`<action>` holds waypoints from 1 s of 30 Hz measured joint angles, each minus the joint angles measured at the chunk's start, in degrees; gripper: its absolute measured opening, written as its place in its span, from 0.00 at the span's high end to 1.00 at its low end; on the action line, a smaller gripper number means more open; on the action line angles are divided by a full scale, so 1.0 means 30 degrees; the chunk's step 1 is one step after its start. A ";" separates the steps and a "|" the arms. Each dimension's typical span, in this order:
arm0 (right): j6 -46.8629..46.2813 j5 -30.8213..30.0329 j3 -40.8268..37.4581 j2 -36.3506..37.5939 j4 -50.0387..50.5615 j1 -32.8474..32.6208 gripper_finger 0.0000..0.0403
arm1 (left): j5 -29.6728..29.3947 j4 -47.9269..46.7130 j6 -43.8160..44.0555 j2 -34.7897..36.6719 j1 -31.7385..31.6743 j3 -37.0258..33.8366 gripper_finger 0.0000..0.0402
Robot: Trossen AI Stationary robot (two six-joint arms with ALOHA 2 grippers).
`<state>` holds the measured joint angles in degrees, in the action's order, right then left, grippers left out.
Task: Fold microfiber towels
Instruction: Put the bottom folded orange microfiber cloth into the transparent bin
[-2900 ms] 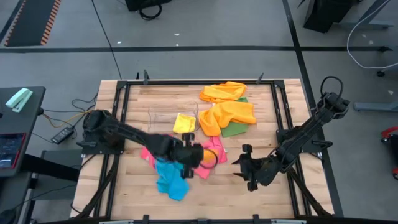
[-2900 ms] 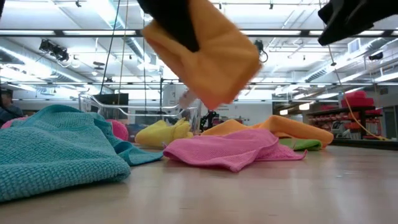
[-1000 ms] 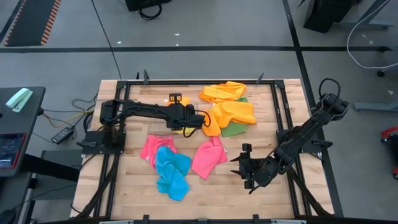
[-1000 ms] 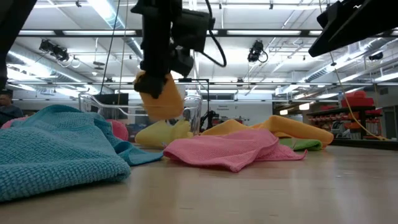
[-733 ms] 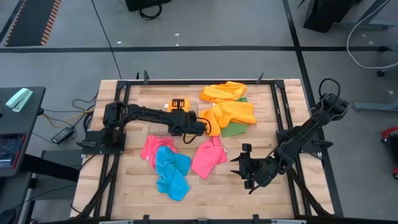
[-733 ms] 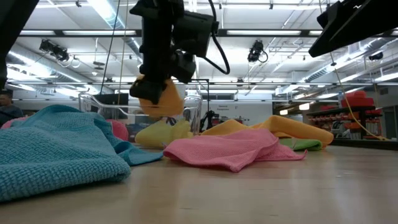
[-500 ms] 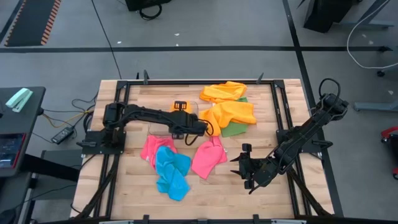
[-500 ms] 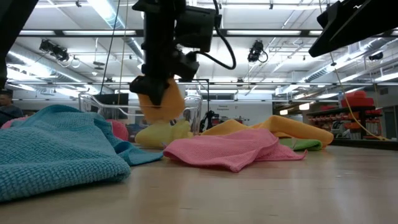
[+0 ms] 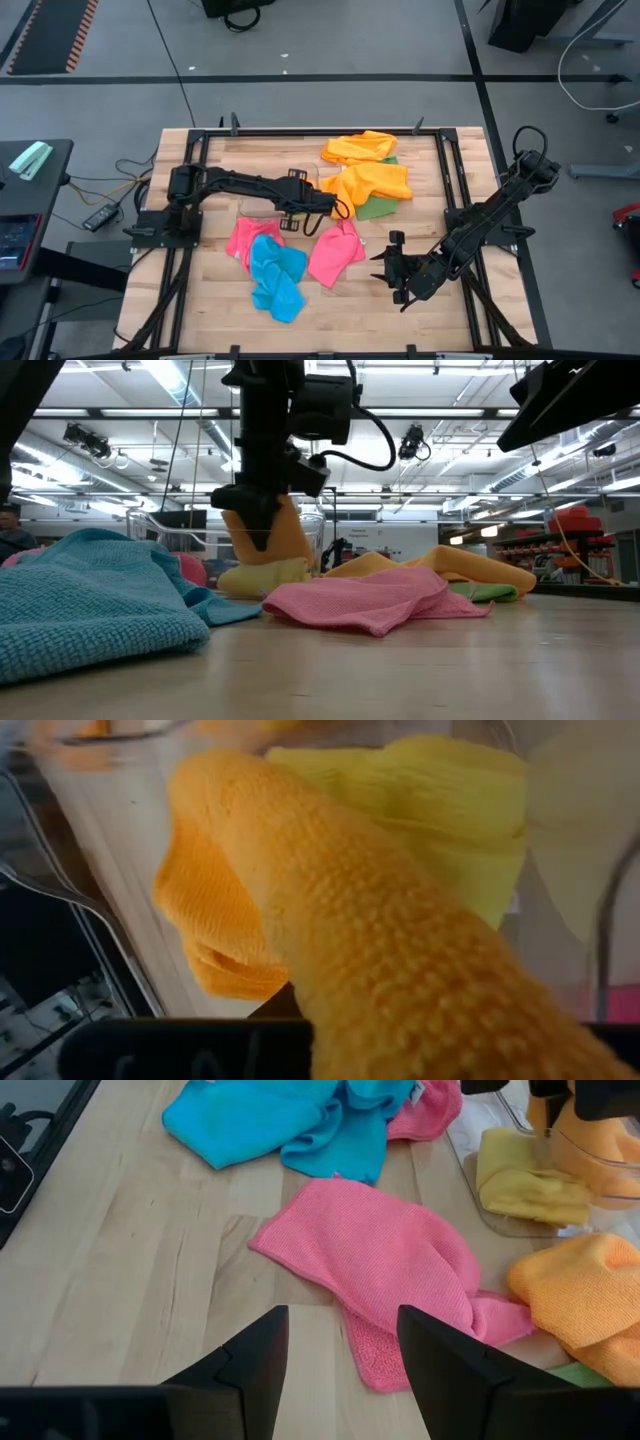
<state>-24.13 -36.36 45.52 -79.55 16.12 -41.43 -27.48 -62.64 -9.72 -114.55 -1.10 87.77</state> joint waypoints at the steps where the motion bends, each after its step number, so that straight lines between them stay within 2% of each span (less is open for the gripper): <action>1: -0.0002 0.0001 0.0000 0.0000 0.0000 0.0000 0.51 | -0.0022 0.0207 0.0000 -0.0128 -0.0001 -0.0002 0.92; 7: 0.0004 0.0001 0.0000 0.0000 -0.0015 0.0000 0.51 | -0.0026 0.0437 -0.0468 -0.0676 -0.0007 -0.0024 0.89; 13: -0.0146 0.0068 0.0000 -0.0002 0.0162 0.0000 0.51 | -0.0112 0.1168 -0.0516 -0.1039 -0.0015 -0.0009 0.73; 22: -0.0044 0.0169 0.0000 0.0000 0.0107 0.0000 0.51 | -0.0053 0.0598 -0.0168 -0.0966 0.0383 0.0944 0.49; 26: -0.0245 0.0300 0.0000 -0.0002 0.0131 0.0000 0.51 | -0.0001 -0.0603 0.0130 -0.0944 0.0510 0.1921 0.43; 30: -0.0157 0.0359 0.0000 -0.0007 0.0146 0.0000 0.51 | -0.0047 -0.1785 0.0579 -0.0937 0.0659 0.2869 0.41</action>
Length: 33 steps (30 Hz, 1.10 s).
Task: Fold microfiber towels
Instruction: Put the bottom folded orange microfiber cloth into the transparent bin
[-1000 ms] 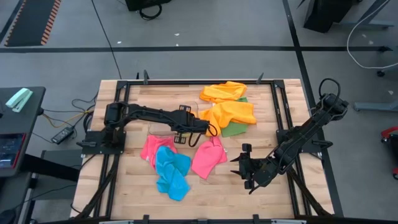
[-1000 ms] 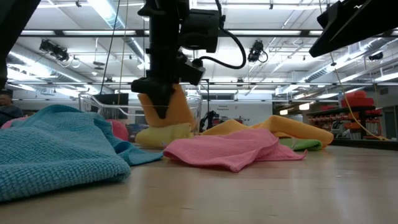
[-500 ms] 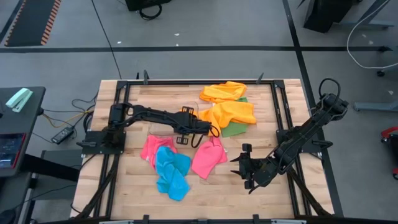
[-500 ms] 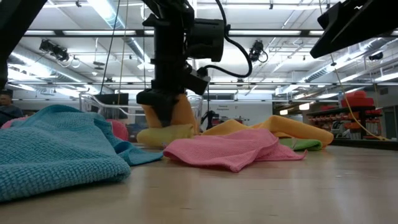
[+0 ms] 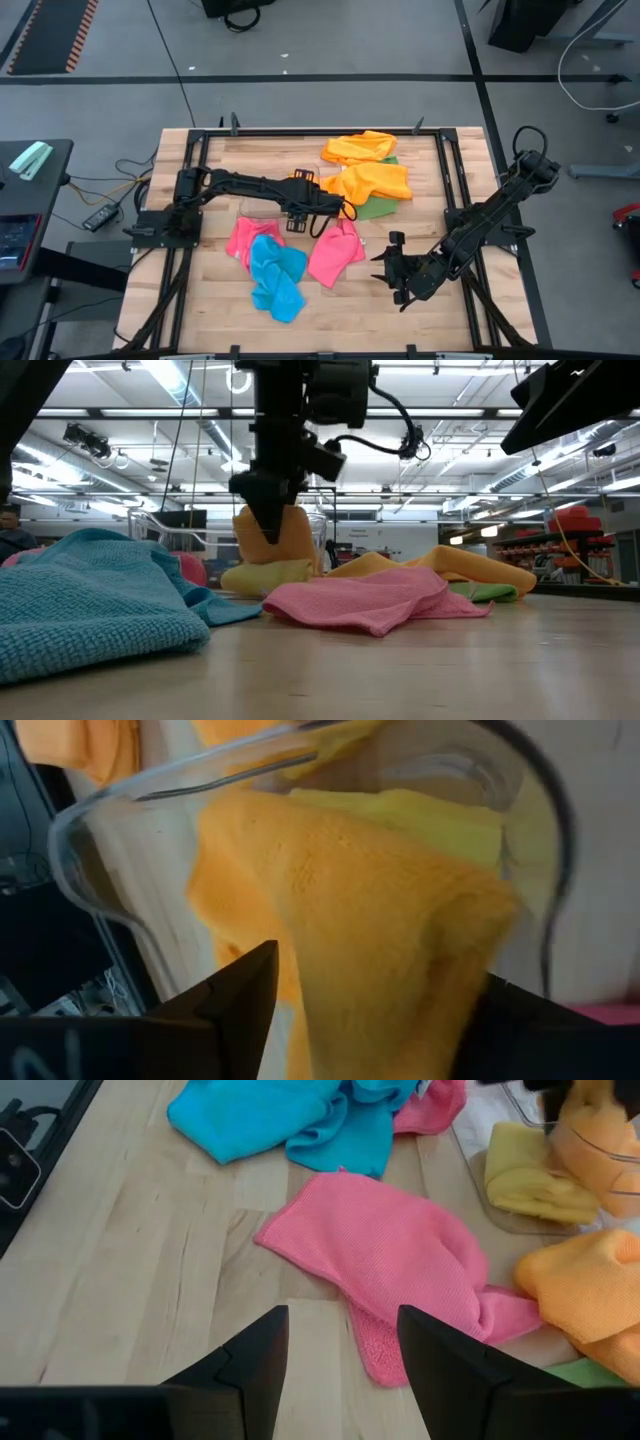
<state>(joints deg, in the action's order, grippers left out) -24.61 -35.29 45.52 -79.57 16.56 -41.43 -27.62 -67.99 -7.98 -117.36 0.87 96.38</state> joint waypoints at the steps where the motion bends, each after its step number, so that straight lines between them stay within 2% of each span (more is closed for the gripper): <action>1: 0.0046 0.0007 0.0000 0.0007 -0.0001 0.0000 0.51 | 0.0014 -0.0382 0.0143 0.0009 0.0095 0.0284 0.41; 11: -0.0067 0.0007 0.0000 -0.0001 0.0007 0.0000 0.51 | 0.0360 -0.1390 0.0477 0.0445 0.0645 0.0983 0.48; 17: 0.0046 0.0007 0.0000 0.0004 0.0011 0.0000 0.51 | 0.1386 -0.1869 0.0800 0.0859 0.0652 0.0976 0.52; 33: 0.0119 -0.0038 0.0000 0.0001 0.0058 -0.0029 0.51 | 0.1438 -0.3330 0.1928 0.1177 0.0518 0.0966 0.63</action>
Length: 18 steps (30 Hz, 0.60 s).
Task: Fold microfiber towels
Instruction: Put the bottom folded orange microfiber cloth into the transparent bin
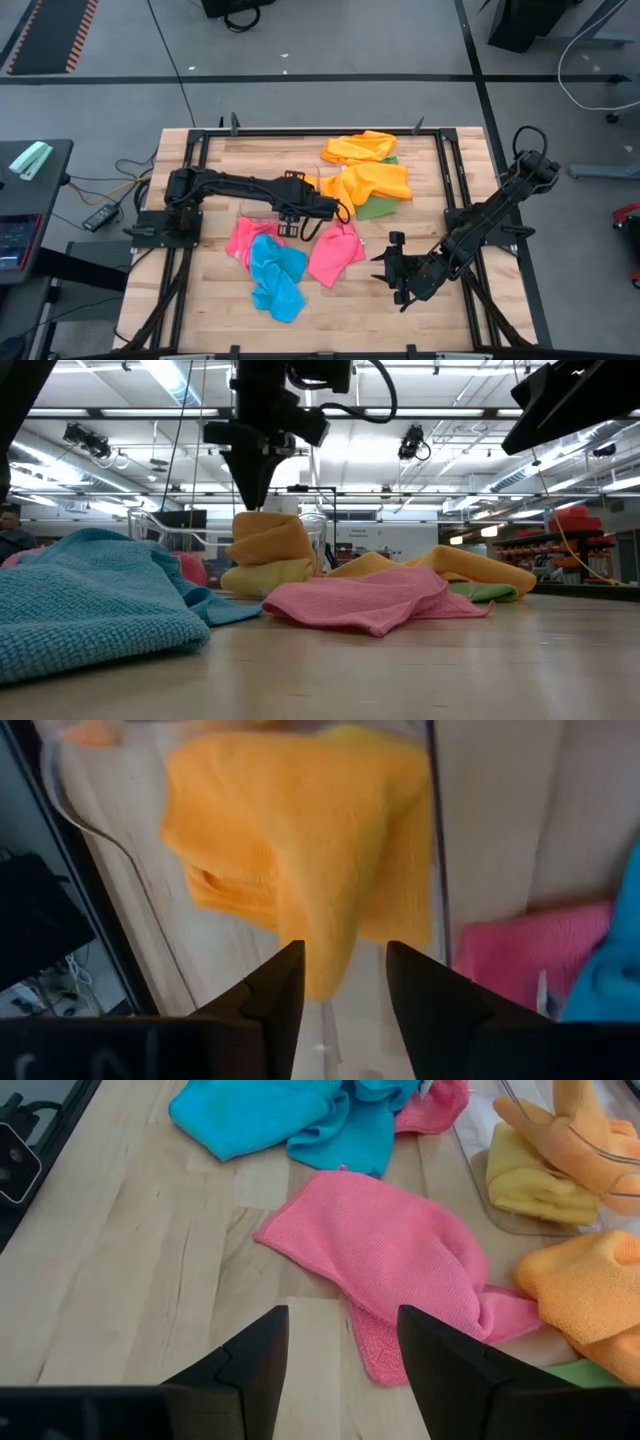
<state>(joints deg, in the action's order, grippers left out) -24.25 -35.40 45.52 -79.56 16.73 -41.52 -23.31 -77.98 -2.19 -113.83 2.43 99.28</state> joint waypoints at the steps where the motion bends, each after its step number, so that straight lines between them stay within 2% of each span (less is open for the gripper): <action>1: -0.0015 -0.0070 0.0000 0.0001 -0.0001 0.0000 0.51 | -0.0074 0.0086 0.0079 0.0001 -0.0086 0.0000 0.64; 7: -0.0240 -0.0122 0.0000 0.0005 -0.0051 -0.0007 0.51 | -0.0273 0.1676 0.0360 -0.0125 -0.1022 -0.0959 0.70; 12: -0.0066 -0.0123 0.0000 0.0005 -0.0044 -0.0007 0.51 | 0.2272 0.5611 -0.1481 -0.0139 -0.1812 -0.3489 0.74; 14: 0.0018 -0.0127 0.0000 0.0002 -0.0047 -0.0007 0.51 | 0.2568 0.6755 -0.1594 -0.0136 -0.1942 -0.4230 0.75; 18: 0.0022 -0.0316 0.0000 0.0005 -0.0051 -0.0007 0.51 | 0.2861 0.6643 -0.1641 -0.0136 -0.1944 -0.4769 0.78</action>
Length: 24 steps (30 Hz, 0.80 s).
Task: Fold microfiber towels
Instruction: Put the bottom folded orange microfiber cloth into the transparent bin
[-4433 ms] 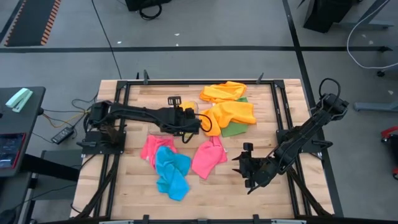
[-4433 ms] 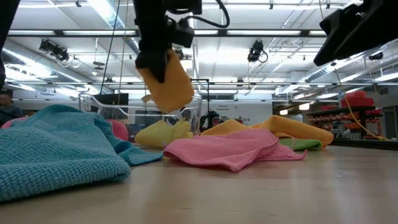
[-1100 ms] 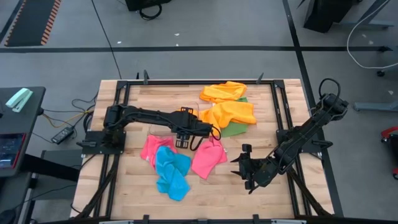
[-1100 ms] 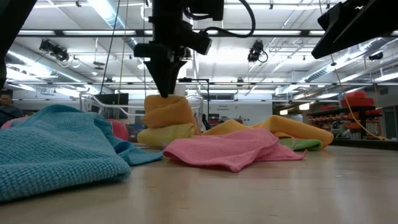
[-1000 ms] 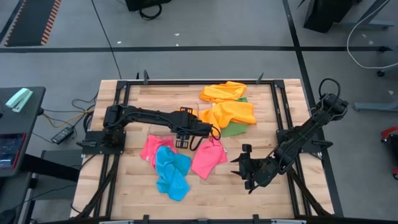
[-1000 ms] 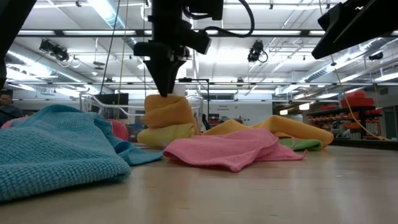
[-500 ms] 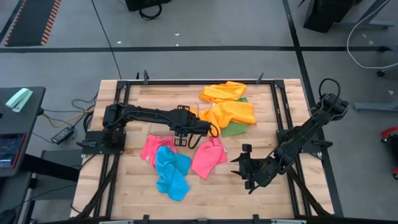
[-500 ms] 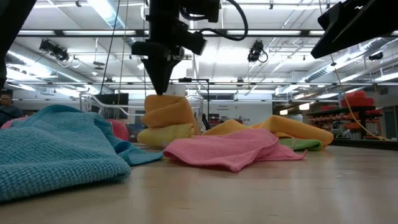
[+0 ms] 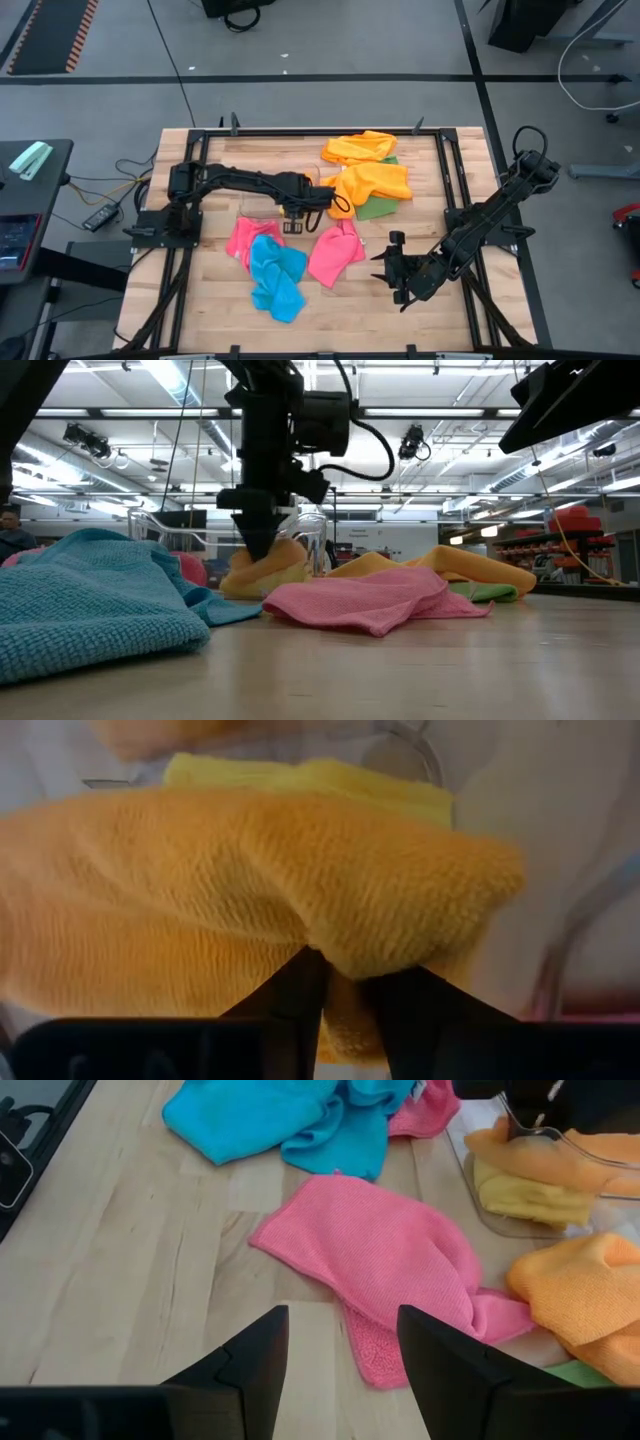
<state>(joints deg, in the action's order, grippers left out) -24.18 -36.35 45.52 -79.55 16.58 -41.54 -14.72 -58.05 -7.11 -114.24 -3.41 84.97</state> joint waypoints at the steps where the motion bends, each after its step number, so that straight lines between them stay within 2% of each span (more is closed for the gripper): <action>1: -0.0006 -0.0011 0.0000 0.0000 0.0007 0.0000 0.51 | 0.0001 -0.0162 0.0014 0.0000 0.0073 0.0069 0.78; 10: -0.0015 -0.0011 0.0000 0.0000 0.0120 0.0000 0.51 | 0.0045 -0.1789 0.0163 0.0131 0.0943 0.2259 0.80; 17: -0.0328 -0.0011 0.0000 0.0000 0.1401 -0.0241 0.51 | 0.0037 -0.2545 0.0984 0.0153 0.1015 0.3096 0.70; 24: -0.0433 0.0000 0.0000 0.0000 0.1366 -0.0911 0.51 | -0.0725 -0.5173 0.2009 0.0311 0.1140 0.3002 0.60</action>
<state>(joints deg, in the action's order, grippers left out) -25.49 -36.35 45.52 -79.55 20.68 -44.27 -16.90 -73.57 -1.09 -113.30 0.01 93.98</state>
